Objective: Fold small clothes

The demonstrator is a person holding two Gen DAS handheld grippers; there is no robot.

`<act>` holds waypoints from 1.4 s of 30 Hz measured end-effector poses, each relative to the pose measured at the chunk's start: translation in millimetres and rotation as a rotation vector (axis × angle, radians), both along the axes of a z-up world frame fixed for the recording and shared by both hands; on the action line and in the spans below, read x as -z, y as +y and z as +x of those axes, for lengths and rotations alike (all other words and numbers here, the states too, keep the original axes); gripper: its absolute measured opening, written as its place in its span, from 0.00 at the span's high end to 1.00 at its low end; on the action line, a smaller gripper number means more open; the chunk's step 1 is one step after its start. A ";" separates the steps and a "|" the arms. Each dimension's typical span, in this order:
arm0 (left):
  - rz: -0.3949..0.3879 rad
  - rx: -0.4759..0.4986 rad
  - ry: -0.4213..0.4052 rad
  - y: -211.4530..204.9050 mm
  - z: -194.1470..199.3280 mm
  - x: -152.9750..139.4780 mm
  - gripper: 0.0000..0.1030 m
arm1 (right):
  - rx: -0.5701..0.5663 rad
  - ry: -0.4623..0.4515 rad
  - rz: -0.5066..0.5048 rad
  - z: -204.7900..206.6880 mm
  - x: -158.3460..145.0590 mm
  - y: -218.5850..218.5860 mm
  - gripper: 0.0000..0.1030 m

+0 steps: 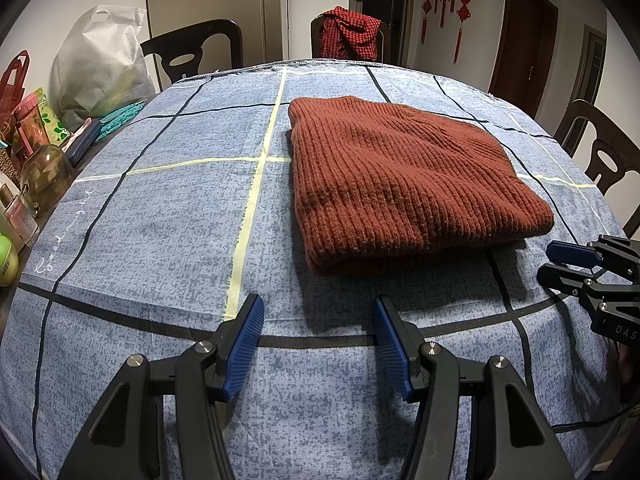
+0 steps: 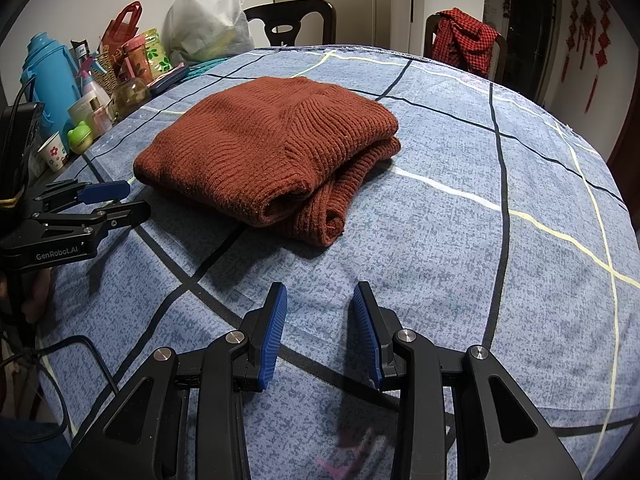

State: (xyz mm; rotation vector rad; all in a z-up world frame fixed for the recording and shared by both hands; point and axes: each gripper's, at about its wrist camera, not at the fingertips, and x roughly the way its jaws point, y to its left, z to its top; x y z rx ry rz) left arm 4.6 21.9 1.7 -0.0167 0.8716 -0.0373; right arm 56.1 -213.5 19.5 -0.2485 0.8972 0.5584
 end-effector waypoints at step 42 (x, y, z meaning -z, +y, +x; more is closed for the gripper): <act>0.003 -0.006 0.001 2.0 0.8 1.5 0.40 | 0.000 0.001 0.003 -0.1 0.2 -0.2 0.65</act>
